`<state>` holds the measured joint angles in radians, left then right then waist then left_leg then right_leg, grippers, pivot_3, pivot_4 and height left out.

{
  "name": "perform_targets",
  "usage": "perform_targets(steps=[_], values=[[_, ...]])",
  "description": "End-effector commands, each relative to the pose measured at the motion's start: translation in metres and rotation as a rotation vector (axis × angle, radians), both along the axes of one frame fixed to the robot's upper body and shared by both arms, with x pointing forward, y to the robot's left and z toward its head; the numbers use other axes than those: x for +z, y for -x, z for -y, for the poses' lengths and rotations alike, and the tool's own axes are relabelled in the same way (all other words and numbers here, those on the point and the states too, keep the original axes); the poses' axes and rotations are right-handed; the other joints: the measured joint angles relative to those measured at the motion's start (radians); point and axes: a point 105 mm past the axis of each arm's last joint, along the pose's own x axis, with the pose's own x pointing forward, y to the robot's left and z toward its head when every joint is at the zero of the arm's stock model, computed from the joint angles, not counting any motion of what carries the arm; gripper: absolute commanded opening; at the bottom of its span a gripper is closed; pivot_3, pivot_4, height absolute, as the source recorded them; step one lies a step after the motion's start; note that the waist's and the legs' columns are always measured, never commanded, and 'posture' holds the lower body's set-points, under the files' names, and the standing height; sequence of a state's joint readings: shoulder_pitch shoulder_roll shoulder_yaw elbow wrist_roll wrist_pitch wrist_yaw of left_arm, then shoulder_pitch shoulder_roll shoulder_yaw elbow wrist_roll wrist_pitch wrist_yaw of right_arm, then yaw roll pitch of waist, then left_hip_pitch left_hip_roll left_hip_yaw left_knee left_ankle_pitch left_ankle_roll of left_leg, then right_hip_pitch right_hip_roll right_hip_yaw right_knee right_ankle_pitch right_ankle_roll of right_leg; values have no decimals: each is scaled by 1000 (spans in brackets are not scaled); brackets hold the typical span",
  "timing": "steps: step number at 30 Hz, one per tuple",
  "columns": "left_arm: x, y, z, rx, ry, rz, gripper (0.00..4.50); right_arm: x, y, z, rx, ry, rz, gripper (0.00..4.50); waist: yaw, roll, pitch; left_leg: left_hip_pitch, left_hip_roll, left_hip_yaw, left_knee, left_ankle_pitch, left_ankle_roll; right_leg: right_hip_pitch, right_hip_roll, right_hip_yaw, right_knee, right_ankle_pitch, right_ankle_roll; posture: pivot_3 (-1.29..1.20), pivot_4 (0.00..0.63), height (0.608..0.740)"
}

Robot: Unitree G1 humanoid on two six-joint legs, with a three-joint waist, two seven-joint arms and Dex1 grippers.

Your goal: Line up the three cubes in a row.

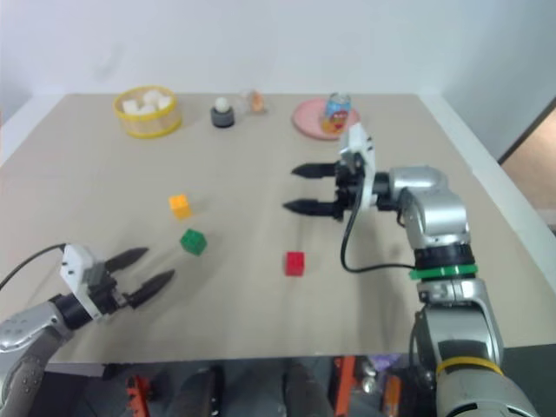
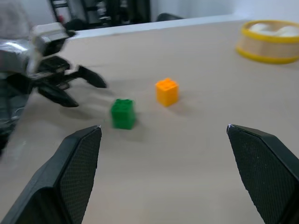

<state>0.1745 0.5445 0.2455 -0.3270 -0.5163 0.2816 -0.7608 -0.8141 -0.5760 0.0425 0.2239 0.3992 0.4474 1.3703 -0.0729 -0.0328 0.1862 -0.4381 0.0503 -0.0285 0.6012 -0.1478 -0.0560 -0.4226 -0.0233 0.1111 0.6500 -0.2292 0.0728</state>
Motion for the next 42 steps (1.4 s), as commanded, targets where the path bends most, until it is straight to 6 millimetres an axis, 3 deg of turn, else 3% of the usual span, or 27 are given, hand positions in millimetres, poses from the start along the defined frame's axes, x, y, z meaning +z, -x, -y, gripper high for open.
perform_targets(steps=[1,14,25,36,39,42], values=[[-8,-2,5,0,-31,-2,4500,0,23,-11,78,20,30,4448,0,0,0,0,0,0,0,0,0,0,0,0,0,0,0,0,150,740],[-16,-39,21,62,-81,-18,4500,-6,26,-12,51,5,26,4448,2,0,0,0,0,0,3,1,1,0,0,-1,0,5,-1,0,150,740],[-13,-49,41,23,-49,-62,4500,-4,23,-13,43,0,45,4448,5,0,0,1,0,0,4,1,1,2,0,-1,0,5,1,0,150,740],[-22,-45,64,-28,-62,-128,4500,-10,21,-17,44,2,45,4448,19,1,-1,1,-1,-1,5,1,1,4,0,-1,0,4,2,0,150,740],[-23,-47,64,-24,-80,-138,3715,-9,20,-16,39,-4,44,4500,26,1,-1,1,-1,-1,5,1,1,4,0,-1,0,4,3,0,150,740],[-24,-53,65,-19,-102,-147,2643,-10,19,-16,38,-4,44,4500,28,1,-1,1,-1,-1,4,1,1,4,0,-1,0,3,3,0,150,740]])
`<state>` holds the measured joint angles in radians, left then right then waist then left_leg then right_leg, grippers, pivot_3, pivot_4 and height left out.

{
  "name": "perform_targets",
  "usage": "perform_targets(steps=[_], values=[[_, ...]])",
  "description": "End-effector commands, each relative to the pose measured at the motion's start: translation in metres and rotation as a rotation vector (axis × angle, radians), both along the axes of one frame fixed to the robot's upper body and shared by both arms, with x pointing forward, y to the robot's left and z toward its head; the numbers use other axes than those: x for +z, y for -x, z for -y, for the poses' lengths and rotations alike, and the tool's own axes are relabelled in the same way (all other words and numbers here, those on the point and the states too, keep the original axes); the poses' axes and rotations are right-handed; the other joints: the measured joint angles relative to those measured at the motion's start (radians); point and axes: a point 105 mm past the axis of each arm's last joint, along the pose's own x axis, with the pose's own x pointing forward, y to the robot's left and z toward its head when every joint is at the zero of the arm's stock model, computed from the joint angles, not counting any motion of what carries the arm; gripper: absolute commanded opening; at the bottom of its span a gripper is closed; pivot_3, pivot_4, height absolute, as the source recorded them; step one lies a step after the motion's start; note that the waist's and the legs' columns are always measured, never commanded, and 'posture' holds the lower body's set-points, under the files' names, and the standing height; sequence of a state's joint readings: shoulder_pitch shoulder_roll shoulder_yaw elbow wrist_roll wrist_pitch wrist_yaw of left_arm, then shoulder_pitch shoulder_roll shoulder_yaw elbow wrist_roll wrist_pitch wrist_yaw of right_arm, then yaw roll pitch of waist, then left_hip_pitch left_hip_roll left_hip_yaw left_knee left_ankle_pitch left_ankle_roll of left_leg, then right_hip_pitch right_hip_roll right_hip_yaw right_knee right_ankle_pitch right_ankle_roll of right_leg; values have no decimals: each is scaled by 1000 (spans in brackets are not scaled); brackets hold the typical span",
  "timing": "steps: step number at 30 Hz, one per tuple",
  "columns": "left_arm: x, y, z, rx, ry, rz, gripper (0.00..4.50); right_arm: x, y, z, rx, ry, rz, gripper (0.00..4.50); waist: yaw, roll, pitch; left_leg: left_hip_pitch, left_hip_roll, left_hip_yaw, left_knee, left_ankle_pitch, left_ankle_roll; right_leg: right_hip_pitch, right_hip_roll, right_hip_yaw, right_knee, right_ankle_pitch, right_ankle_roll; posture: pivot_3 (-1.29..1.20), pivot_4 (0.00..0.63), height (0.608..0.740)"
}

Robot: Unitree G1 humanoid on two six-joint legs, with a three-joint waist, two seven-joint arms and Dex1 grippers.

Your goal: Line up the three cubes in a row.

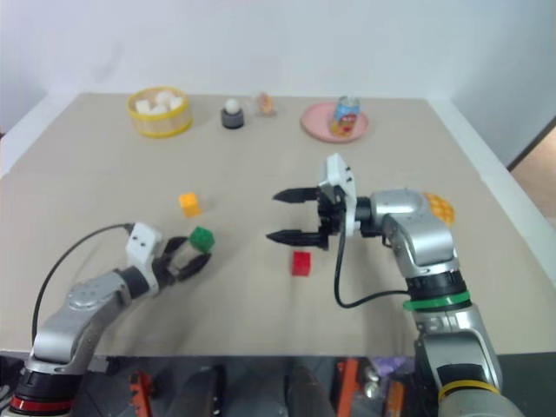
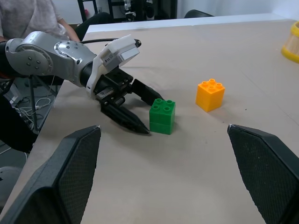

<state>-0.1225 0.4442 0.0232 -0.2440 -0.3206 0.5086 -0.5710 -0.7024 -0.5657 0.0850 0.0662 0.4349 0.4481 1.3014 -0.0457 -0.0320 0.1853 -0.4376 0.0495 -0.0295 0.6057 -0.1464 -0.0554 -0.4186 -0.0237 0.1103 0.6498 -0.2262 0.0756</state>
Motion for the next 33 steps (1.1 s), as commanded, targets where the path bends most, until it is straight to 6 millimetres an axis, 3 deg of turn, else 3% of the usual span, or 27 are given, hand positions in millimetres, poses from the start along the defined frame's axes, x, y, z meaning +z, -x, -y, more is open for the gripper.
perform_targets(steps=[1,4,5,8,12,18,23,33], values=[[-11,0,16,-47,-16,-56,2330,7,0,0,5,-10,34,4500,2,0,0,0,0,0,0,0,0,0,0,0,0,0,0,0,150,740],[-9,-4,19,-50,-30,-53,1342,7,1,-1,4,-12,35,4500,3,0,0,0,-1,-1,0,0,0,1,0,0,0,0,0,0,150,740],[-8,-5,20,-50,-30,-56,1224,7,1,-1,2,-12,36,4500,3,0,0,0,-1,-1,1,0,0,1,-1,0,0,0,0,0,150,740],[-8,-5,20,-53,-31,-61,1224,7,0,-1,-2,-14,37,4500,3,0,0,0,-1,-1,2,0,0,2,-1,0,0,0,1,0,150,740],[-5,-6,5,-32,-68,-35,1224,4,1,-1,-10,-11,34,4500,2,0,0,0,-1,-1,2,0,0,2,0,0,0,0,1,0,150,740],[17,-7,-5,-135,-90,104,1224,4,0,-1,-8,-2,34,4500,-1,0,0,0,-1,-1,1,0,0,1,0,0,0,0,0,0,150,740],[24,10,5,-389,-145,182,1224,11,5,1,21,-1,30,4500,-1,0,0,-1,0,0,0,0,0,-1,0,0,0,0,-1,0,150,740],[23,18,37,-670,-130,207,1224,21,12,21,0,-8,12,4500,-1,0,0,-1,0,0,-1,0,0,-2,0,0,0,-1,-1,0,150,740]])
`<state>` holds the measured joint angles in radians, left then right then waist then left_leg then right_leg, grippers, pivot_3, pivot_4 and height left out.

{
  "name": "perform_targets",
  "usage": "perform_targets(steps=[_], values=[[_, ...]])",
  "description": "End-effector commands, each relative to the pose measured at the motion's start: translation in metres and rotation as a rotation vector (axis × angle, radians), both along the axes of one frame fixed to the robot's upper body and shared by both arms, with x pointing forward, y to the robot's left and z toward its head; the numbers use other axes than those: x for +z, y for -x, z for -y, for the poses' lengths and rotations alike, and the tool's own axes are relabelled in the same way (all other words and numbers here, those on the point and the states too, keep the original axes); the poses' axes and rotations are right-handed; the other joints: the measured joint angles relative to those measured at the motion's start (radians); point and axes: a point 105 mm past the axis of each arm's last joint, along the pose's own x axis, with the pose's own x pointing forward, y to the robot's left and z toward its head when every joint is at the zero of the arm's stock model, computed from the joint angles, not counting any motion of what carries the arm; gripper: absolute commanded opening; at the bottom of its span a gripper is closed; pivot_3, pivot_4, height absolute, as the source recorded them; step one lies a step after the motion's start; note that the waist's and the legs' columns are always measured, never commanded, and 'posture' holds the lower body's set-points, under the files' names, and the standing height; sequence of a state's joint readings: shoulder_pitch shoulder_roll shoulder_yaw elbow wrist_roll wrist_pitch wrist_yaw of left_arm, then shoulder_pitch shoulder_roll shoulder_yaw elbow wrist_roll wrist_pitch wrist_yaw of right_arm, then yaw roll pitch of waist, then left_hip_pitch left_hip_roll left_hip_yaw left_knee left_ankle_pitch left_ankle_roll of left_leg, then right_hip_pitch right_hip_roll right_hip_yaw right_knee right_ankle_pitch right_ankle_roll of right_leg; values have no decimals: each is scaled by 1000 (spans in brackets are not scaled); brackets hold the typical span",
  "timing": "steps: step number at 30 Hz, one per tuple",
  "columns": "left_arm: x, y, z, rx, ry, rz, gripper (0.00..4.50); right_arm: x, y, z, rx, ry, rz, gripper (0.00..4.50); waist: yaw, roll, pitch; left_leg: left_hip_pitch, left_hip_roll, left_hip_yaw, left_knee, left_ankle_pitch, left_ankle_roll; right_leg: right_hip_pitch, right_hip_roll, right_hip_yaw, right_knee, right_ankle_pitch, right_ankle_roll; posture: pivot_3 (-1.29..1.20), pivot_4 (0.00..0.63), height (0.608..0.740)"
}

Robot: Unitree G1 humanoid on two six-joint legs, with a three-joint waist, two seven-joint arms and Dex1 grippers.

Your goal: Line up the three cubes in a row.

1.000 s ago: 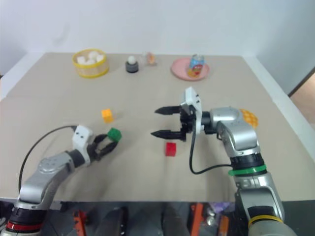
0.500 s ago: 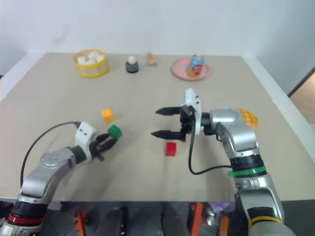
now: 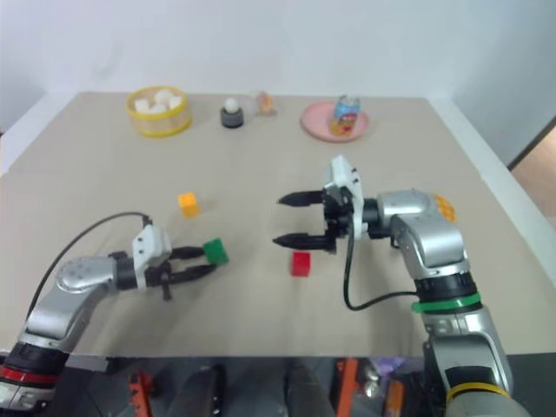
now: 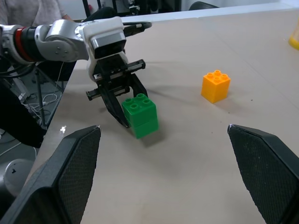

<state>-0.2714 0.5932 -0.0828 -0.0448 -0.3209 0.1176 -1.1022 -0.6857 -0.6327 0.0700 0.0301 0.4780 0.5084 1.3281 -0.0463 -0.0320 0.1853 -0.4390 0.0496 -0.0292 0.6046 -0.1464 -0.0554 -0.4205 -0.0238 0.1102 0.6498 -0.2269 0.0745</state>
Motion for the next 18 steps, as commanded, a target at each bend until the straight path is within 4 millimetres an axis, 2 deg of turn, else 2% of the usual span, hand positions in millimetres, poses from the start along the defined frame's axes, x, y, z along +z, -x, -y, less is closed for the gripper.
perform_targets(steps=[1,7,11,18], values=[[0,1,16,-78,10,17,1224,21,6,10,-4,-33,51,4500,0,0,0,0,0,0,0,0,0,0,0,0,0,0,0,0,150,740],[-2,1,34,-185,32,-7,1224,28,17,22,-7,-23,51,4500,-1,0,0,0,0,0,0,0,0,0,1,0,0,0,0,0,150,740],[-9,-6,33,-216,-15,-5,1224,27,23,29,-20,0,39,4500,-2,0,0,0,1,0,0,0,0,0,1,0,0,0,0,0,150,740],[-8,-20,27,-249,-49,-3,1224,18,32,38,-31,37,2,4500,-1,0,0,0,0,0,1,0,0,0,1,0,0,0,0,0,150,740]])
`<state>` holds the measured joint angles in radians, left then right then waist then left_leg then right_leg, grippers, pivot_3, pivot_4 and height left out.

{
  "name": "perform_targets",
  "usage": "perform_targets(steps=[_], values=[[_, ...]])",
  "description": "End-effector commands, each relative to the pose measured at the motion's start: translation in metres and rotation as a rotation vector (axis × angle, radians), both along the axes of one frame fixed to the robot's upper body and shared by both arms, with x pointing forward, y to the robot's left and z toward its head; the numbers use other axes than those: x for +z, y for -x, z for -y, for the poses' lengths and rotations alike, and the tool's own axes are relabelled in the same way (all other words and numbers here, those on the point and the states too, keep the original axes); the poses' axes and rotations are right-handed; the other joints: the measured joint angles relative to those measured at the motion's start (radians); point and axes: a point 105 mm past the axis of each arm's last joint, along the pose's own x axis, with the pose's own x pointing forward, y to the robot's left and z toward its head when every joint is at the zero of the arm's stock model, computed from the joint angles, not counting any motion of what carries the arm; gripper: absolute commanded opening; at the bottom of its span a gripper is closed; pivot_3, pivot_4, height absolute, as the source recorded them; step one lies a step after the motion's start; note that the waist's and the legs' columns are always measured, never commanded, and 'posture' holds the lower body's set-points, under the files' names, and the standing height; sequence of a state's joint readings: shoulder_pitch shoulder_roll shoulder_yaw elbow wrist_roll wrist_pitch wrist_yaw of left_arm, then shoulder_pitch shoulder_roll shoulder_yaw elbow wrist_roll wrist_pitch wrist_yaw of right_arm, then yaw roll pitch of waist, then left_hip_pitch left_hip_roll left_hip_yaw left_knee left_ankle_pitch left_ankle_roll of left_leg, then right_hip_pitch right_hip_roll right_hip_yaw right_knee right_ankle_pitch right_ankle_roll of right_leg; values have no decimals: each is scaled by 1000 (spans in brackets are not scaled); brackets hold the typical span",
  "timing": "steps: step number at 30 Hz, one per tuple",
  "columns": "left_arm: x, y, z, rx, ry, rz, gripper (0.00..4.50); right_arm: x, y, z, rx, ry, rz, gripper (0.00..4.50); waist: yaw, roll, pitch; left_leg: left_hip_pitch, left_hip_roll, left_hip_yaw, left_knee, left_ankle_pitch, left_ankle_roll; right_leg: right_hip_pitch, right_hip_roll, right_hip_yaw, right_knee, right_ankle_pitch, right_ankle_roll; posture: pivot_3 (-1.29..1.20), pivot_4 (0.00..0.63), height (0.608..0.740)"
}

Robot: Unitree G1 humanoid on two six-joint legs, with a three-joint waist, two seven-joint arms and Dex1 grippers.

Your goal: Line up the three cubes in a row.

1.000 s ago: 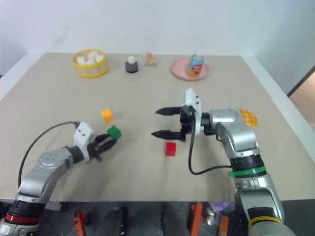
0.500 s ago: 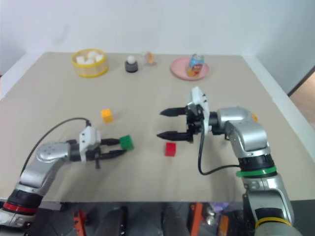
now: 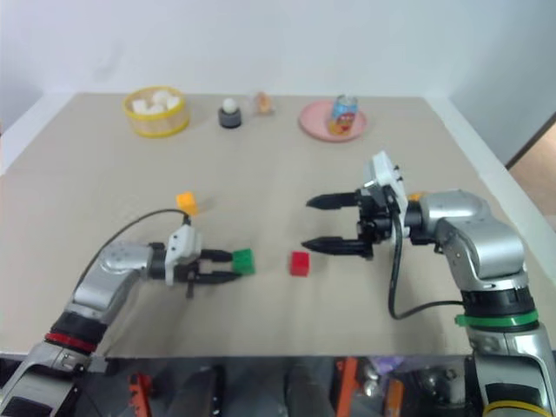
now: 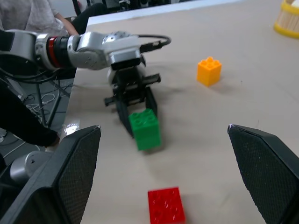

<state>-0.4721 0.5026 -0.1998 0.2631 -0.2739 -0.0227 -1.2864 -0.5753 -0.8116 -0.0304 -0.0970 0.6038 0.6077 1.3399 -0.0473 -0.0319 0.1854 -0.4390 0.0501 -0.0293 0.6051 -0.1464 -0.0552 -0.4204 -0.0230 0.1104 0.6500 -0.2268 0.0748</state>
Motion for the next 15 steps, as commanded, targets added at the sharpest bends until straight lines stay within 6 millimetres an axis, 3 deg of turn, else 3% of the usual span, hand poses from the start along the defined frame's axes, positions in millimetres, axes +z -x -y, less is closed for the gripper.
perform_targets(steps=[1,6,15], values=[[6,-5,-1,-44,-21,38,1224,6,12,0,29,16,36,4500,0,0,0,0,0,0,0,0,0,0,0,0,0,0,0,0,150,740],[6,-9,5,-79,-34,46,1224,-14,21,4,35,90,13,4500,0,0,0,0,0,0,0,0,0,0,0,0,0,-1,1,0,150,740],[2,-8,9,-111,-52,53,1224,-15,17,4,12,83,21,4500,0,0,0,0,0,0,0,0,0,0,0,0,0,0,1,0,150,740]])
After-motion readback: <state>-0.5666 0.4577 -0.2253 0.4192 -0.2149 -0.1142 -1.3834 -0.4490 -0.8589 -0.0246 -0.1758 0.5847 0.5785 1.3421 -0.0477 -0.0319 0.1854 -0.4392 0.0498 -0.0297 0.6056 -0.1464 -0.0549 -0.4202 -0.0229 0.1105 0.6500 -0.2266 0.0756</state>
